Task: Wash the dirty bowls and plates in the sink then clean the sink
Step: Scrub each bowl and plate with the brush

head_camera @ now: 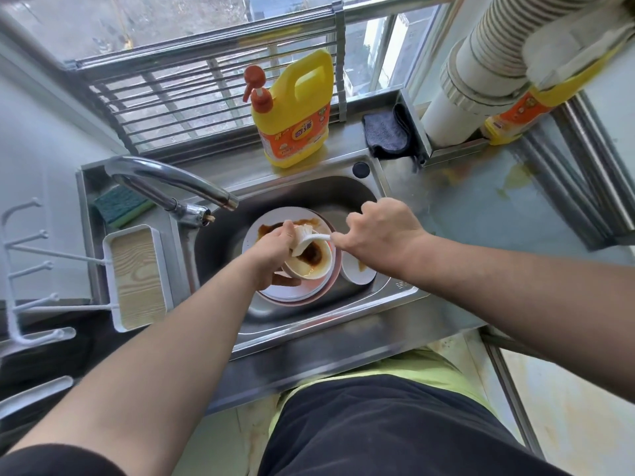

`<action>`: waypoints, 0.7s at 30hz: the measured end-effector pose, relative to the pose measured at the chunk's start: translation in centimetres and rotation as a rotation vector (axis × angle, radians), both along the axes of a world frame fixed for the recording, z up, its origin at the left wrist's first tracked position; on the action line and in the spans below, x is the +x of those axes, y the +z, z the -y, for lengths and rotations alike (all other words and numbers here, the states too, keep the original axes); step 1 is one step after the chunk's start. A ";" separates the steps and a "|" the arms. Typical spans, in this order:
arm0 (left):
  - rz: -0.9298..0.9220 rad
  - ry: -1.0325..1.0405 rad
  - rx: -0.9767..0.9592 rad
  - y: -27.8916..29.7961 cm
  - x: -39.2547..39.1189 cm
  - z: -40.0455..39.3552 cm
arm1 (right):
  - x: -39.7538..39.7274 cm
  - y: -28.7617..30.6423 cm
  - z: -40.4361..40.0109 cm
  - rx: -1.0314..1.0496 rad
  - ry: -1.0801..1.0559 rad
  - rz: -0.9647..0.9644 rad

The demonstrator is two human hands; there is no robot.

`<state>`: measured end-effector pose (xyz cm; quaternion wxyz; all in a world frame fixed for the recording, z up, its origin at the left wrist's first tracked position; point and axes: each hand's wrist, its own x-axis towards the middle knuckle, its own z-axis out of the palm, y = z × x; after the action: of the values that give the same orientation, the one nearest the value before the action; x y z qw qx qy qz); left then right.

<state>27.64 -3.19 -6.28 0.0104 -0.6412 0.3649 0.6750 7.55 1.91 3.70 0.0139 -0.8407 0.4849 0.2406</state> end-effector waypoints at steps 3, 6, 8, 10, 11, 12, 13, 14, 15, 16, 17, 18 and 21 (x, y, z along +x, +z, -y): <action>0.003 0.034 -0.006 0.2 0.1 0.6 | -0.6 0.1 0.0 0.087 -0.135 0.060; 0.008 0.029 0.004 -0.1 0.1 0.7 | 0.5 0.5 -0.2 0.144 -0.157 0.070; 0.020 0.039 0.020 -0.5 0.0 0.1 | 1.6 0.5 0.1 0.073 -0.084 0.048; 0.027 0.024 -0.019 -0.9 -0.1 -0.3 | 1.8 0.4 0.6 0.064 -0.113 0.062; 0.019 0.022 -0.050 -1.2 -0.1 -0.4 | 1.4 0.2 0.7 0.099 -0.165 0.078; -0.001 0.040 -0.080 -1.4 0.0 -0.4 | 0.9 -0.1 0.6 0.142 -0.233 0.094; -0.031 0.078 -0.109 -1.6 0.1 -0.5 | 0.4 -0.5 0.5 0.175 -0.325 0.121; -0.070 0.126 -0.138 -1.9 0.3 -0.6 | 0.1 -1.0 0.3 0.204 -0.439 0.161; -0.111 0.173 -0.166 -2.1 0.4 -0.8 | -0.1 -1.5 0.0 0.250 -0.566 0.209; -0.137 0.219 -0.188 -2.4 0.3 -1.1 | -0.2 -1.9 -0.2 0.319 -0.681 0.270; -0.146 0.270 -0.208 -2.6 0.1 -1.4 | -0.1 -2.2 -0.6 0.406 -0.771 0.357; -0.136 0.321 -0.222 -2.8 -0.1 -1.9 | 0.0 -2.3 -0.9 0.501 -0.857 0.474; -0.136 0.479 -0.211 -3.0 -1.1 -3.4 | 0.7 -1.3 -1.6 0.744 -1.173 0.779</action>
<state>26.51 0.25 -9.28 -0.2410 -0.6600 0.2708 0.6580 8.29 3.56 2.36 0.5868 -0.4121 0.6964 0.0289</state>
